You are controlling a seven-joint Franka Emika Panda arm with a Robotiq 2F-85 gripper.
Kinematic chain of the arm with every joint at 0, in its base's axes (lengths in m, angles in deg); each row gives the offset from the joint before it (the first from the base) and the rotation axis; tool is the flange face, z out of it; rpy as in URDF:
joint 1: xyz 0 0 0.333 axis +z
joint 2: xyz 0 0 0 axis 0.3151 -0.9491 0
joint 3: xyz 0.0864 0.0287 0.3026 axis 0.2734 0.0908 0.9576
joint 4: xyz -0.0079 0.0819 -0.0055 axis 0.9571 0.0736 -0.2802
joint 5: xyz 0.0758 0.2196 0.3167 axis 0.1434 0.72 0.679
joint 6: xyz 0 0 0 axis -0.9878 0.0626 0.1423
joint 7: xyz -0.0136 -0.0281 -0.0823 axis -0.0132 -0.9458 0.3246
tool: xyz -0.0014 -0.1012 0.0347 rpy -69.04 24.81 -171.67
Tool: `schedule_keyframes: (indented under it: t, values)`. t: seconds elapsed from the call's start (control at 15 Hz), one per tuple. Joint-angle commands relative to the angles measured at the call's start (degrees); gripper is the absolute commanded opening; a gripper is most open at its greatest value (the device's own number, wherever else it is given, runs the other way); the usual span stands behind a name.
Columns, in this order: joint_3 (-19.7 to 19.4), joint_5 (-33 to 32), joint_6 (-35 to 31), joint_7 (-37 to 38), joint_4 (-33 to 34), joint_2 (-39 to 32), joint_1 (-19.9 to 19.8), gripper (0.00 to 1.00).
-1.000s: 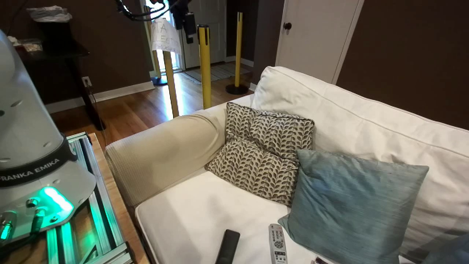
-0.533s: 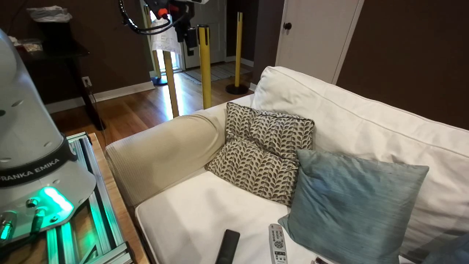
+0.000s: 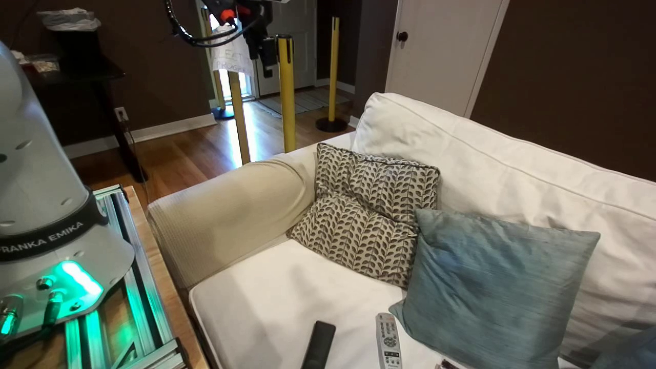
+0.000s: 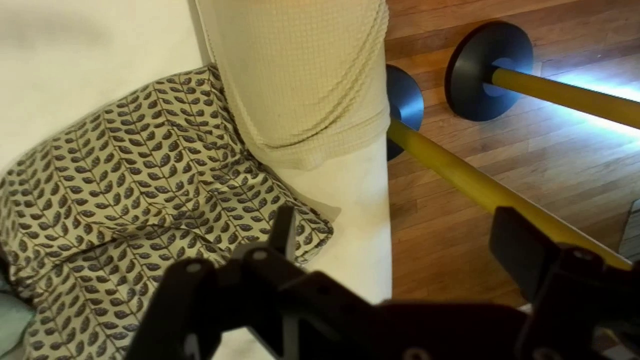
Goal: Put the grey remote control on the left armrest of the sofa.
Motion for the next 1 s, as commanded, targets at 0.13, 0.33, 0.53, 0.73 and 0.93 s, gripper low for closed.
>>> schedule_keyframes:
  t: [0.13, 0.33, 0.53, 0.73, 0.93]
  values:
    - [-3.1, -7.0, 0.3, 6.8, -8.5, 1.1, -8.2, 1.0]
    - [-7.1, -8.9, -0.5, 3.1, -12.6, 0.6, -12.1, 1.0]
    - [-10.8, -12.3, -2.4, -4.4, -15.7, -0.5, -15.1, 1.0]
    - [-14.3, -16.2, -3.4, -11.8, -13.9, -3.8, -17.6, 1.0]
    - [-17.1, -18.3, -7.0, -18.4, -13.7, -6.7, -19.0, 1.0]
